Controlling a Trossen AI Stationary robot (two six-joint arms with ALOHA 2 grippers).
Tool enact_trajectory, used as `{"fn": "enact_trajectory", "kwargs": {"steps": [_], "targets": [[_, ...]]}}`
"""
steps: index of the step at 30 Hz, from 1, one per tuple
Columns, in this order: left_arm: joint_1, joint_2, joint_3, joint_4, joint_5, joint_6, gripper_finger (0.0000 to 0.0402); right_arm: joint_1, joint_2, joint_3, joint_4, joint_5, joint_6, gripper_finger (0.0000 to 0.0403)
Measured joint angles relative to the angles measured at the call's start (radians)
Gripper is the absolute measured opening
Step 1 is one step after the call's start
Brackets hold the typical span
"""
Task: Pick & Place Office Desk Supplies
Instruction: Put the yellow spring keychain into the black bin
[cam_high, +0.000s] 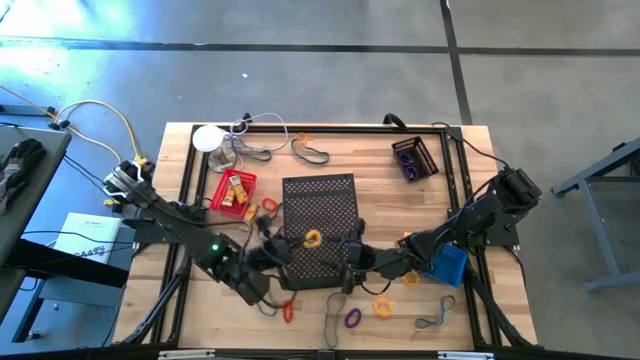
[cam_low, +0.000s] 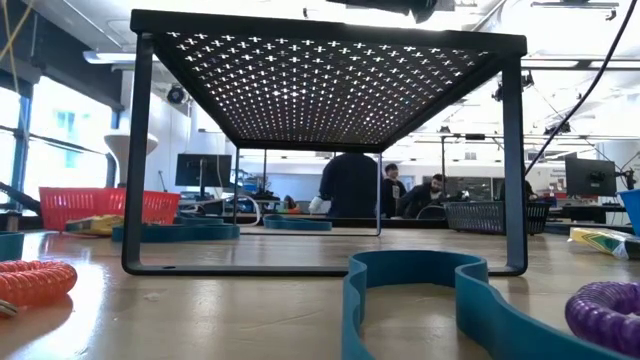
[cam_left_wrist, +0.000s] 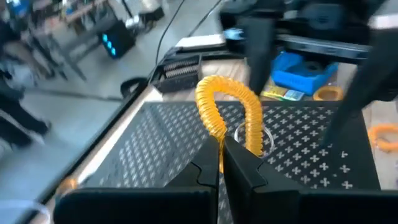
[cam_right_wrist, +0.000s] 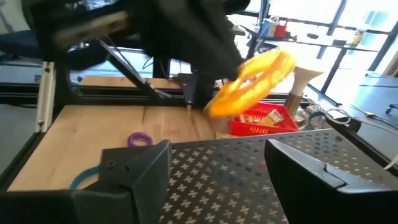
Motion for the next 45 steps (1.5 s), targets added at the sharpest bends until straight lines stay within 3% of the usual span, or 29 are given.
{"fn": "enact_trajectory", "kwargs": {"steps": [7,15,32,40,45], "targets": [[0.006,0.089,0.0,0.165,-0.002,0.207,0.0001,-0.02,0.0,0.0,0.007,0.0,-0.01,0.0247],[0.006,0.12,0.0,0.2,-0.048,0.261,0.0001,-0.022,0.0,0.0,-0.009,-0.024,-0.021,0.0231],[0.006,0.119,0.0,0.21,-0.06,0.269,0.0001,-0.021,0.0,0.0,-0.026,-0.024,-0.133,0.0017],[0.014,0.119,0.0,0.21,-0.06,0.318,0.0004,-0.021,0.0,0.0,-0.026,-0.019,-0.134,0.0031],[0.018,0.119,0.0,0.21,-0.06,0.35,0.003,-0.021,0.0,0.0,-0.026,-0.018,-0.134,0.0022]]}}
